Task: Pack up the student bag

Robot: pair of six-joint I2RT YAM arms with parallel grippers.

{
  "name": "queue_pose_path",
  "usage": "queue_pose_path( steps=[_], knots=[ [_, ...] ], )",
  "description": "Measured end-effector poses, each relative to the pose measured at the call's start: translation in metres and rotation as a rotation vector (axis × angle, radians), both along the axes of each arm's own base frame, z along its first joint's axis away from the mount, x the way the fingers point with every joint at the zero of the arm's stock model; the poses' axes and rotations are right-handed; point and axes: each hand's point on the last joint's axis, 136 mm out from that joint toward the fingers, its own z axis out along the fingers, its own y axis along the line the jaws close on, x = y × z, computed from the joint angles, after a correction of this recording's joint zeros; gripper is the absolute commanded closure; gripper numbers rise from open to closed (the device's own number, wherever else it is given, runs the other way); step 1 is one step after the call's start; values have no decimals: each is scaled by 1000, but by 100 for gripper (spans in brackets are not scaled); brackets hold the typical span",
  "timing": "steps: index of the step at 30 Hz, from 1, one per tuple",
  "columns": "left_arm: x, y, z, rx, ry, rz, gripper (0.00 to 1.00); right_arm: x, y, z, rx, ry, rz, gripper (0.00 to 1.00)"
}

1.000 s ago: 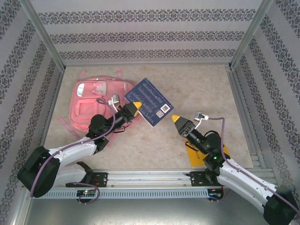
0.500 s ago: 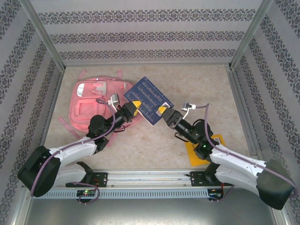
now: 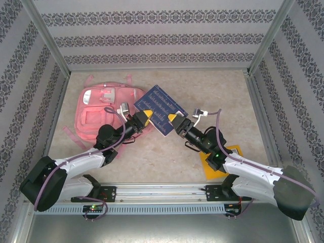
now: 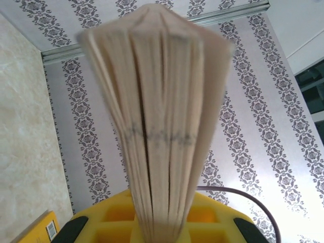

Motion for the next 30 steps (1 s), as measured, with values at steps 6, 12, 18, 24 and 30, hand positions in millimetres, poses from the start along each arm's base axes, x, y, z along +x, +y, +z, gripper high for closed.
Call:
queue_pose_path(
  steps=[6,12,18,24,30],
  knots=[
    [2,-2,-6,11,14,-2,100,5,0,-8,-17,22,-20,67],
    [4,-3,-15,22,31,-3,100,9,3,-21,-35,58,-23,86],
    [4,-3,-21,33,44,-3,87,10,2,-22,-44,64,-33,100],
    [5,3,-47,152,109,8,65,3,-27,-32,-131,75,-129,100],
    [26,17,-52,517,168,100,61,1,-73,-67,-270,121,-271,100]
  ],
)
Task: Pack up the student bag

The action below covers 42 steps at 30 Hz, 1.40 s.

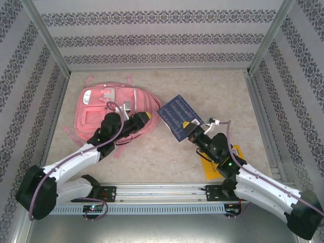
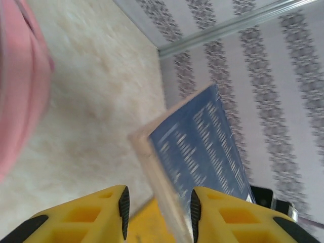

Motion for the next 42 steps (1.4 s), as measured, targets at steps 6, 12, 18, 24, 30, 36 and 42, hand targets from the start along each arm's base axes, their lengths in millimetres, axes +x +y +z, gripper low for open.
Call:
queue_pose_path(
  steps=[6,12,18,24,30,36,42],
  knots=[
    [31,32,32,335,-32,109,52,2,-25,-46,-96,95,-61,100],
    [70,65,-25,563,155,103,53,2,-27,-54,-126,107,-30,100],
    [94,77,-77,610,321,30,56,-1,-21,-60,-153,112,23,100],
    [109,58,-87,590,335,-61,60,-3,-22,-67,-153,123,41,100],
    [116,53,-102,593,361,-94,77,-5,-24,-76,-155,142,53,100],
    [114,55,-118,611,404,-125,100,-4,-26,-71,-142,127,52,100],
    [105,49,-95,613,354,-156,100,-7,-26,-70,-176,129,69,100]
  ],
)
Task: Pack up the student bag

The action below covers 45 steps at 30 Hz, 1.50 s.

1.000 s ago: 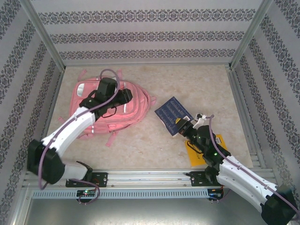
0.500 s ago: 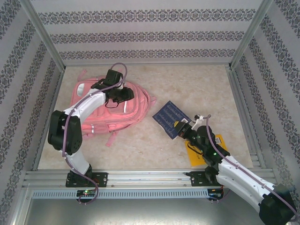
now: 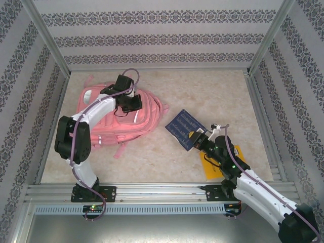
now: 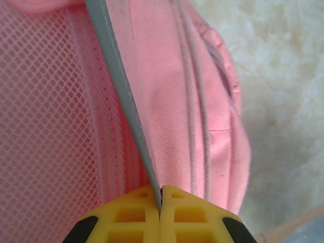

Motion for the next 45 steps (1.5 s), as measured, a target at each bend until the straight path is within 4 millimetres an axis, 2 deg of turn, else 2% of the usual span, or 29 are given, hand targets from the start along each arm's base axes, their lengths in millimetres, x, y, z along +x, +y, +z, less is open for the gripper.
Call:
queue_pose_path(
  steps=[4,9,15,20,23,26,27,29,34,37,40,45],
  knots=[
    [-22,-16,32,-43,-41,-84,100,4,-5,12,-30,-20,-9,100],
    [-62,-34,67,-129,-82,-188,100,9,-10,29,-47,-50,-18,100],
    [-96,-38,100,-210,-130,-255,100,10,-10,26,-55,-26,-3,100],
    [-107,-38,97,-232,-112,-273,100,10,5,28,-2,19,64,100],
    [-110,-38,89,-222,-98,-278,73,10,16,37,64,37,106,100],
    [-112,-40,86,-187,-107,-294,54,12,25,48,134,48,134,100],
    [-114,-42,86,-159,-113,-306,51,13,26,50,154,55,135,100],
    [-119,-47,91,-105,-130,-329,47,14,28,52,188,71,132,100],
    [-125,-66,124,2,-251,-393,36,17,33,68,271,57,141,100],
    [-130,-83,133,74,-304,-435,34,19,35,75,306,50,146,100],
    [-129,-99,124,141,-306,-465,33,19,35,77,319,47,149,100],
    [-119,-118,94,266,-276,-485,32,18,36,77,331,51,149,100]
  ],
)
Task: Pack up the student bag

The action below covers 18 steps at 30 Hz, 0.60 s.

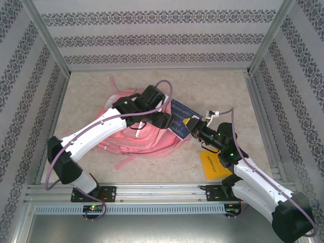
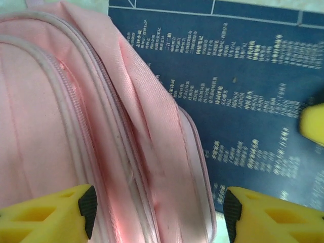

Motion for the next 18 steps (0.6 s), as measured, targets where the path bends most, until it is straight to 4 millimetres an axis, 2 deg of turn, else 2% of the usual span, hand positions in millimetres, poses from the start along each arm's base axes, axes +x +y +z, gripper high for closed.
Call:
queue_pose_path(
  steps=[4,7,9,11,15,16,18],
  knots=[
    [7,-10,-11,62,-20,2,36,0,0,-1,2,5,0,100],
    [13,-11,-17,97,-34,6,51,-1,0,-2,2,4,0,100],
    [16,-10,-21,118,-37,8,65,-1,0,-1,4,1,0,100],
    [17,-10,-25,131,-38,8,74,-1,0,-1,4,1,0,100],
    [17,-10,-26,137,-39,-3,97,-1,0,-1,4,-1,0,100],
    [17,-10,-26,135,-40,-6,100,-1,0,0,3,-6,2,100],
    [15,-6,-24,113,-33,-5,100,-3,1,1,-2,-13,7,100]
  ],
)
